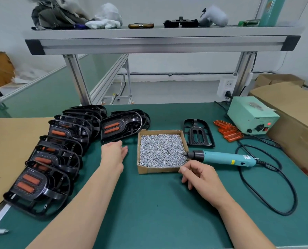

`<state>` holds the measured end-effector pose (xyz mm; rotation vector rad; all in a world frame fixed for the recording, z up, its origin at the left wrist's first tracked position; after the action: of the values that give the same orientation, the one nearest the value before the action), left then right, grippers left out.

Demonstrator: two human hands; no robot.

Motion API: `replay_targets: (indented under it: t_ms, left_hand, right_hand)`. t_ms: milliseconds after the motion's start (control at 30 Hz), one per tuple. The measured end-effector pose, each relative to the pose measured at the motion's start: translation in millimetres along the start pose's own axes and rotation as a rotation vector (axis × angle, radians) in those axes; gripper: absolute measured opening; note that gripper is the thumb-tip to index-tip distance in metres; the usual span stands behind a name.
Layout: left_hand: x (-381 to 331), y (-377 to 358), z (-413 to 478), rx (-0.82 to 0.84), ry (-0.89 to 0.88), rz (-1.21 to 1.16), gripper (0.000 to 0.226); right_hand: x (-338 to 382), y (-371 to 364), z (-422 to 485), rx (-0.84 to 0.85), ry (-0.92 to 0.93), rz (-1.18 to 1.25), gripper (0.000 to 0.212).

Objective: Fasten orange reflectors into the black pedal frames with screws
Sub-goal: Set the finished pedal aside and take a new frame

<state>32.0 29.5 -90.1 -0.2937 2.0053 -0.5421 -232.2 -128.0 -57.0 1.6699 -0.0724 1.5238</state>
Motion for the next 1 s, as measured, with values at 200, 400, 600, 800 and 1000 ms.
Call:
replay_targets:
  t_ms: [200,400,600,800,1000]
  left_hand:
    - [11.7,-14.8,-1.0,0.245,-0.092,0.453,0.060]
    - [10.0,-8.5,4.4,0.284,-0.121,0.519,0.062]
    - [6.1,7.9,-20.1,0.218,-0.310,0.611,0.043]
    - [11.1,-2.6,-65.3,0.395,-0.449,0.635,0.012]
    - [5.8,-18.0,-80.0,0.467,-0.590,0.802,0.028]
  right_hand:
    - [-1.2,0.9,-0.6,-0.003,0.004,-0.003,0.019]
    - [-1.8,2.5,-1.7,-0.013,-0.007,0.009,0.019]
    - [1.8,13.5,-5.1,-0.128,0.011,0.103,0.022]
    - [11.4,48.1,-12.0,-0.473,0.080,0.157,0.023]
    - [26.3,90.9,4.8,-0.630,0.109,-0.063,0.017]
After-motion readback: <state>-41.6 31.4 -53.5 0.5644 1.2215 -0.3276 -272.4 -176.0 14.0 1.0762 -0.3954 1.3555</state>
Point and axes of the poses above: each hand's wrist, its own z-axis towards the middle knuckle, its own y-axis out of the back of the hand, x = y × z, the point moved 10 cm from there along z, towards the middle knuckle, and after that the axes turned 13 degrees about -z, right-handed, at the moved point
